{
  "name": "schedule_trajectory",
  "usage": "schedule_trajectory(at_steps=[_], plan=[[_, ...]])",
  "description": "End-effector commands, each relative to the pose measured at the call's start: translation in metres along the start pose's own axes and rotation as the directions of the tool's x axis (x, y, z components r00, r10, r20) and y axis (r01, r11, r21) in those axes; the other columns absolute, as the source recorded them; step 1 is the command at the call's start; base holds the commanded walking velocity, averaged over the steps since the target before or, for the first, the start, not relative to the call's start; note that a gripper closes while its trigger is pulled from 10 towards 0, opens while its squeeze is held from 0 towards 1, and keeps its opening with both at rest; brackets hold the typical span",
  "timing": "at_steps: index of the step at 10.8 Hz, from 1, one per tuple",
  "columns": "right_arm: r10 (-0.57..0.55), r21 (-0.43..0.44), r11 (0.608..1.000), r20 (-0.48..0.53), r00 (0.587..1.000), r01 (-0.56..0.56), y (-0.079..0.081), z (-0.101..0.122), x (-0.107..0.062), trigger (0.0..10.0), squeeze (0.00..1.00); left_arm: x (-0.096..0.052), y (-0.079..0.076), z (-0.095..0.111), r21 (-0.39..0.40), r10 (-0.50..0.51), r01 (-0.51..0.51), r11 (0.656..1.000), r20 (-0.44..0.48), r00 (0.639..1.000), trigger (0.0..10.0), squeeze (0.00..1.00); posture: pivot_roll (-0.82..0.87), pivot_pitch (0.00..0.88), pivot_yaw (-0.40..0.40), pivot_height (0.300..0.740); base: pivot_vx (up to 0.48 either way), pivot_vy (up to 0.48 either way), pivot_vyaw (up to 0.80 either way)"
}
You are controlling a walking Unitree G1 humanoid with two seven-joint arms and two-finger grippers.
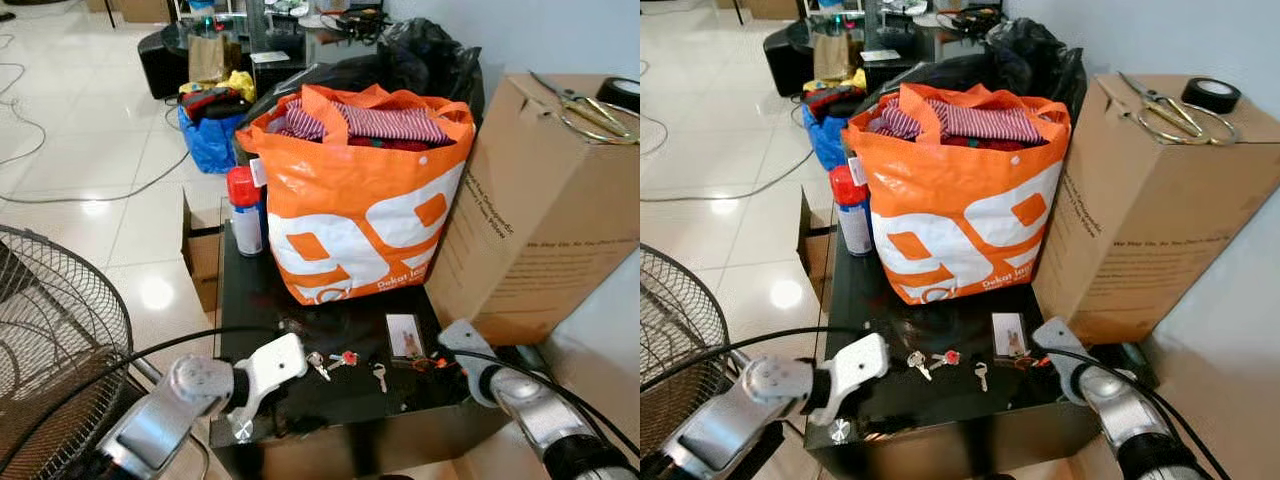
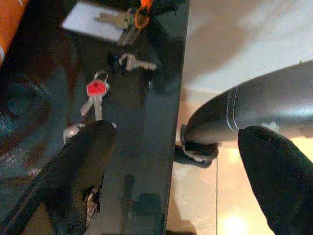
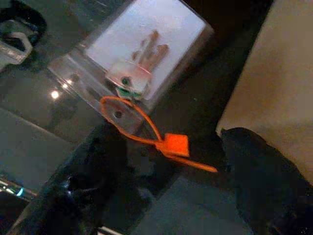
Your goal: Hang keys on a hook
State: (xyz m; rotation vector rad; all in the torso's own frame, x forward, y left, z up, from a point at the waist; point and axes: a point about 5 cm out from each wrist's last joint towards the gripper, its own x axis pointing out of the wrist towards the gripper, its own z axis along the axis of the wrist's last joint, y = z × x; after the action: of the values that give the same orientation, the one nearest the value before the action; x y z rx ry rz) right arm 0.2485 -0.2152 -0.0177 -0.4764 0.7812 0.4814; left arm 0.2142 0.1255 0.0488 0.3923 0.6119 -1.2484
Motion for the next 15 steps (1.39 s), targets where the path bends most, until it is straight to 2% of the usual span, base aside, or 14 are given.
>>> schedule_trajectory(at_steps=[1,2,5,6,7,8,9,10,15], plan=[[0.003,-0.043,0.999,-0.003,1.0,-0.003,-0.001,0.002,0.002,3.3,0.0,-0.004,0.004,0.0,0.016,0.016,-0.015,1.0,-0.01,1.0,10.0,0.0,-0.24,0.034,-0.021,0.732,0.0,0.0,0.0],[0.004,-0.067,0.998,-0.013,1.0,-0.005,0.0,0.002,0.004,3.4,0.0,-0.007,0.004,0.001,0.022,0.019,-0.019,1.0,-0.015,1.0,10.0,0.0,-0.23,0.043,-0.029,0.732,0.0,0.0,0.0],[-0.028,-0.107,0.994,-0.051,0.998,0.022,-0.002,-0.002,0.009,0.6,0.0,-0.014,0.002,-0.001,0.03,0.022,-0.021,0.999,-0.023,1.0,10.0,0.0,-0.2,0.053,-0.045,0.732,0.0,0.0,0.0],[-0.038,-0.123,0.992,-0.064,0.997,0.03,-0.004,-0.002,0.009,0.2,0.0,-0.016,0.001,-0.002,0.029,0.021,-0.02,0.999,-0.026,0.999,10.0,0.0,-0.2,0.052,-0.049,0.732,0.0,0.0,0.0],[-0.044,-0.135,0.99,-0.073,0.996,0.033,-0.006,-0.002,0.009,0.1,0.0,-0.016,0.0,-0.002,0.027,0.02,-0.019,0.999,-0.028,0.999,10.0,0.0,-0.2,0.049,-0.051,0.732,0.0,0.0,0.0],[-0.038,-0.144,0.989,-0.089,0.995,0.025,-0.007,-0.004,0.009,0.9,0.0,-0.016,0.0,-0.002,0.025,0.019,-0.018,1.0,-0.027,0.999,10.0,0.0,-0.21,0.043,-0.054,0.732,0.0,0.0,0.0],[-0.035,-0.145,0.989,-0.092,0.995,0.022,-0.008,-0.005,0.009,0.9,0.0,-0.015,0.0,-0.001,0.025,0.019,-0.018,1.0,-0.026,0.999,10.0,0.0,-0.21,0.043,-0.054,0.732,0.0,0.0,0.0],[-0.026,-0.14,0.99,-0.094,0.995,0.013,-0.008,-0.006,0.009,0.0,0.0,-0.014,0.0,0.0,0.026,0.017,-0.016,1.0,-0.023,1.0,10.0,0.0,-0.21,0.043,-0.053,0.732,0.0,0.0,0.0],[0.014,-0.143,0.989,-0.059,0.998,-0.023,-0.009,-0.01,0.004,0.0,0.0,-0.011,0.005,0.002,0.037,0.013,-0.012,0.999,-0.025,1.0,10.0,0.0,-0.23,0.029,-0.036,0.732,0.0,0.0,0.0]])
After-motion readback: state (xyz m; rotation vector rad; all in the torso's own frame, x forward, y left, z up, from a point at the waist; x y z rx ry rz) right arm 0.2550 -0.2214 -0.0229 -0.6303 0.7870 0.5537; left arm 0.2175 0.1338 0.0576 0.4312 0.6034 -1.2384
